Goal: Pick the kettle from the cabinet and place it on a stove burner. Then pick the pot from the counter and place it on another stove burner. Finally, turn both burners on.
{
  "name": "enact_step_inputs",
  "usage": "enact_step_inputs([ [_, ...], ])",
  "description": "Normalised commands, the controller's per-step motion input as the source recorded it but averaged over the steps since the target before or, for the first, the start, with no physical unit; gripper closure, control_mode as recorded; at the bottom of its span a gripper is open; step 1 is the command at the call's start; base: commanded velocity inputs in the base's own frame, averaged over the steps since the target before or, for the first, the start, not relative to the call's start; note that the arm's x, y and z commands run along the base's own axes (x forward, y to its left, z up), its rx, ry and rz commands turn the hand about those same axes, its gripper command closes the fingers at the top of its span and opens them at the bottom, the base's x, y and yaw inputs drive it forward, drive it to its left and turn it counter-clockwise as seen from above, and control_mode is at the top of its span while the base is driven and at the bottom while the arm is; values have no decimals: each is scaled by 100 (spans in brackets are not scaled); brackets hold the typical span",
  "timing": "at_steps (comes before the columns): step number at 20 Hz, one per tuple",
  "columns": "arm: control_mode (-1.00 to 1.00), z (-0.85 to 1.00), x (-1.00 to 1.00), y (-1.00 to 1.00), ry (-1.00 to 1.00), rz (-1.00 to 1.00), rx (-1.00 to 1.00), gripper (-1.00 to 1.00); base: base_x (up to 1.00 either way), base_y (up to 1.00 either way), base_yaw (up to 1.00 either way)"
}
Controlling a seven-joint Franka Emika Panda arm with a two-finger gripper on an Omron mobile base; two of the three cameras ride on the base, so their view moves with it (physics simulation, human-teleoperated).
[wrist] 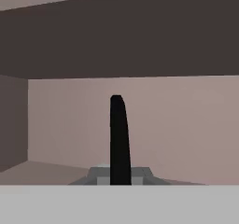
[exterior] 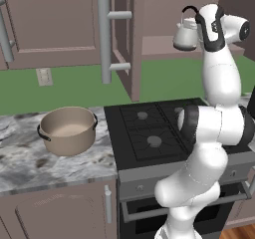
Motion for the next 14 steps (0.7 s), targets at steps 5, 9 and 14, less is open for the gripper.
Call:
enact_step_inputs([
  [5,-100,0,-56,11,-1,0,0,100,0,0,0],
  [9,-100,0,-59,12,0,0,0,100,0,0,0],
  [14,-100,0,-61,12,-1,3,0,100,0,0,0],
])
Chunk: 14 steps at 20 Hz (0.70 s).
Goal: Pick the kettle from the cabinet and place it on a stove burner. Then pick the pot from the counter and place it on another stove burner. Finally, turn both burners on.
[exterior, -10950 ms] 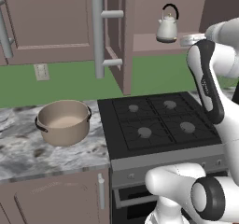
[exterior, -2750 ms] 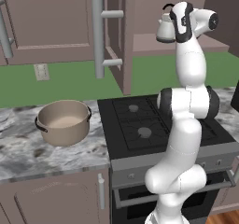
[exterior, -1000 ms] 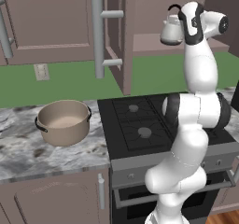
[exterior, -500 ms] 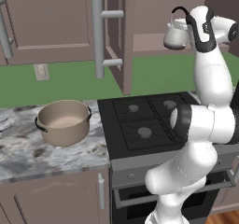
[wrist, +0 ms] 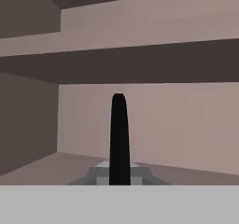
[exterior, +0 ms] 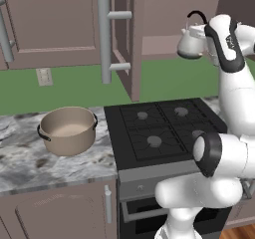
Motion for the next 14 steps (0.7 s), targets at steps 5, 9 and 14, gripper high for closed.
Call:
enact_step_inputs([
  [5,-100,0,-63,11,-1,5,0,100,0,0,0],
  [9,-100,0,-62,7,0,6,0,100,0,0,0],
  [14,-100,-6,-57,3,0,8,0,100,0,0,0],
])
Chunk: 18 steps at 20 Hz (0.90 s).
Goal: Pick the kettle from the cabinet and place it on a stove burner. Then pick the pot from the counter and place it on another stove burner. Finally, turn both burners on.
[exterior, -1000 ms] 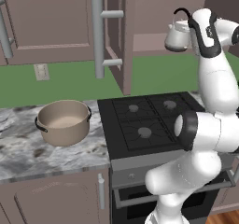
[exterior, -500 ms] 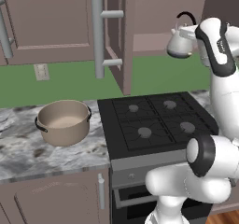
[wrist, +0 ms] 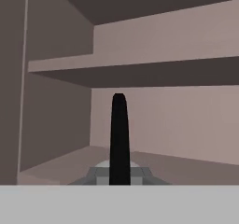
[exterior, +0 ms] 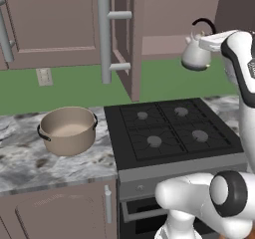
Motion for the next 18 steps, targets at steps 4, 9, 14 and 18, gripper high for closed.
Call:
enact_step_inputs([
  [4,-100,-12,-55,2,0,9,0,100,0,0,0],
  [9,-100,-19,-49,6,0,9,0,100,0,0,0],
  [14,-100,-27,-30,12,0,10,0,100,0,0,0],
  [18,-100,-31,-6,23,0,10,0,100,0,0,0],
])
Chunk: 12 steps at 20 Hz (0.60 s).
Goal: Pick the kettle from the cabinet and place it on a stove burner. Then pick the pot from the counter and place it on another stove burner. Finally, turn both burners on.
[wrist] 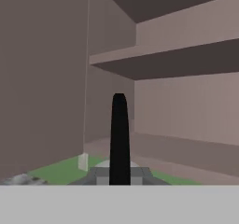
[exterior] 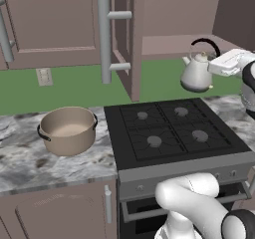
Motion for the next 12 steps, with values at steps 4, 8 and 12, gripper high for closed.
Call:
enact_step_inputs([
  [4,-100,-30,0,25,0,9,0,100,0,0,0],
  [8,-100,-28,0,25,0,8,0,100,0,0,0],
  [12,-100,-28,0,23,0,8,0,100,0,0,0],
])
